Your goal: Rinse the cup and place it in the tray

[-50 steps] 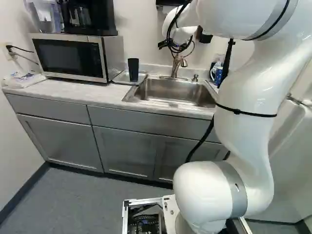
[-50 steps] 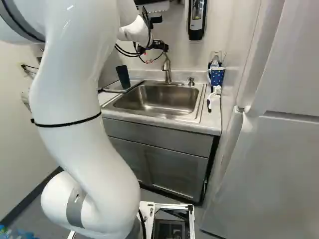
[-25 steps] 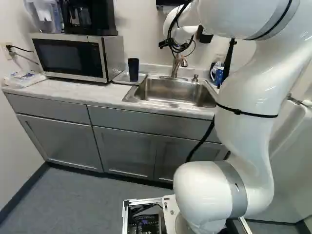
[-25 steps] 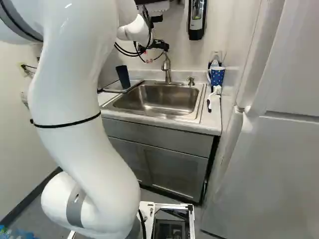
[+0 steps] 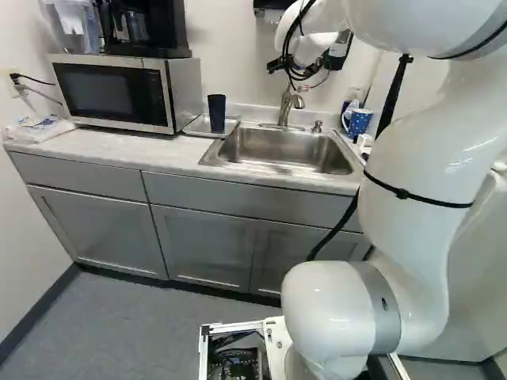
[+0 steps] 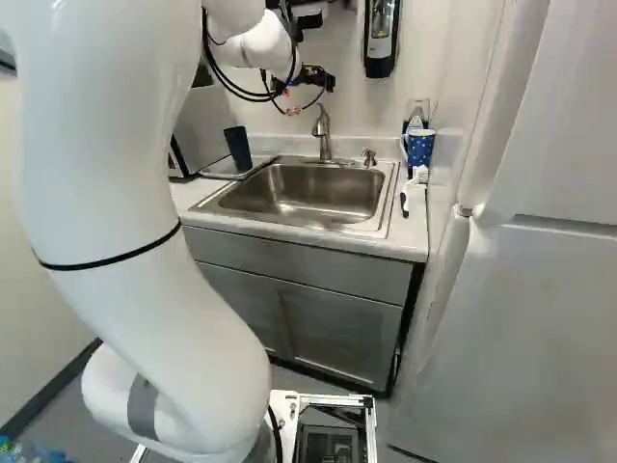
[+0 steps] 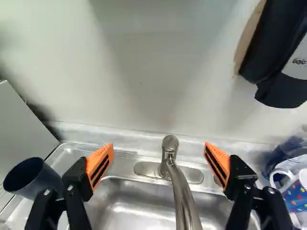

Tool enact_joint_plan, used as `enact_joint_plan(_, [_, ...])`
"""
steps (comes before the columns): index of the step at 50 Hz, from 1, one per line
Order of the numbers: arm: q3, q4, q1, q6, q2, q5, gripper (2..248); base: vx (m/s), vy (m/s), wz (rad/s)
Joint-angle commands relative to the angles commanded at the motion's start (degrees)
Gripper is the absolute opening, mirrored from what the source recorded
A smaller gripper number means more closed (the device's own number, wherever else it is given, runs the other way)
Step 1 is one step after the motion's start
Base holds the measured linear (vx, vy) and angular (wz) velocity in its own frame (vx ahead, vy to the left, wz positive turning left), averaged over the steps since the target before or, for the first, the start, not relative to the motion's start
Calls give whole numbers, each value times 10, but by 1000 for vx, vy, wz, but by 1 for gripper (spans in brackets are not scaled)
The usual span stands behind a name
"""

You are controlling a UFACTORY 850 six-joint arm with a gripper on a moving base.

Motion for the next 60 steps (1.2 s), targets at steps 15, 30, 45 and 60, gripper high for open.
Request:
enact_joint_plan(15, [45,0,-9,0,43,-21,247,0,0,0])
enact_joint_plan(30, [90,0,-17,0,88,-50,247,0,0,0])
enact_joint_plan(45, [134,0,-22,0,134,-106,247,0,0,0])
enact_joint_plan(60, [176,0,-25,0,179,-176,247,0,0,0])
